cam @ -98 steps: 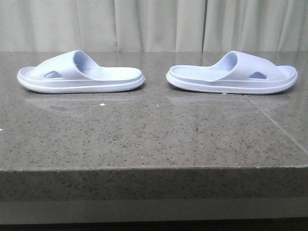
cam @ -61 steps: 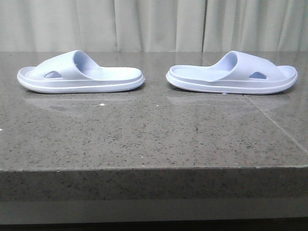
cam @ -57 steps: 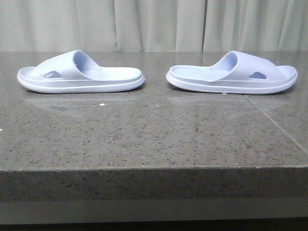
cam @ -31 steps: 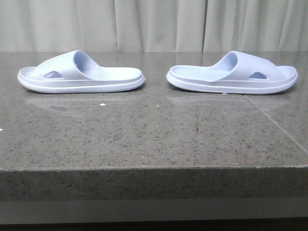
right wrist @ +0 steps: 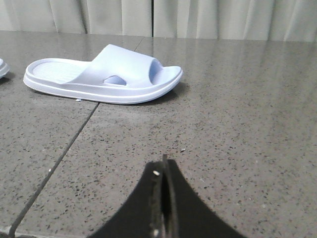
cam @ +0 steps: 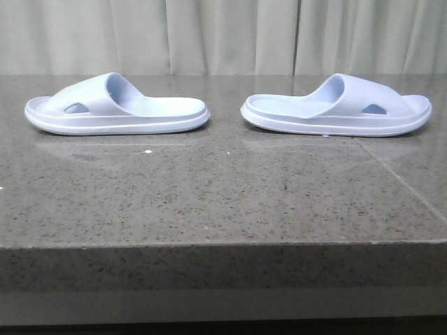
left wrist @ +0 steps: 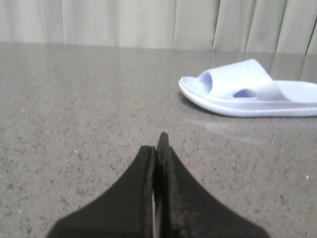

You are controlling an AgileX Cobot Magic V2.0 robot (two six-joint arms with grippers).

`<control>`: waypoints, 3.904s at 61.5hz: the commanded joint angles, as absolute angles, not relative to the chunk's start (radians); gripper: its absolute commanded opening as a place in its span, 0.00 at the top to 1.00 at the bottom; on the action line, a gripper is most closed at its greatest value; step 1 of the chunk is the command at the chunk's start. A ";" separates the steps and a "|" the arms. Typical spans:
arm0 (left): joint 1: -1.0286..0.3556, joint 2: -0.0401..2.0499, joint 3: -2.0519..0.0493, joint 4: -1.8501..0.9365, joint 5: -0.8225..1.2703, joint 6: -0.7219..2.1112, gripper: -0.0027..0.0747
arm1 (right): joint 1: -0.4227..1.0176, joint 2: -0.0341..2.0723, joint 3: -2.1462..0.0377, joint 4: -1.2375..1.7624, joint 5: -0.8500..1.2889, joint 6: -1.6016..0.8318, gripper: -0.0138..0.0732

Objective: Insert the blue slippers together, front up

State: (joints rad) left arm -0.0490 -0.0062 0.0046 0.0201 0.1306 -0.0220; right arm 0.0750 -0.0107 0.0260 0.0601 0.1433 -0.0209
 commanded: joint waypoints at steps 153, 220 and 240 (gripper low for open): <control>0.027 1.196 -1.082 -0.235 0.511 0.006 0.26 | 0.077 0.464 -0.701 -0.026 0.394 -0.023 0.33; 0.277 1.889 -1.534 -0.901 1.131 0.582 0.40 | 0.077 0.464 -0.701 -0.026 0.394 -0.023 0.33; 0.253 1.895 -1.534 -0.940 1.120 0.617 0.41 | 0.077 0.464 -0.701 -0.026 0.394 -0.023 0.33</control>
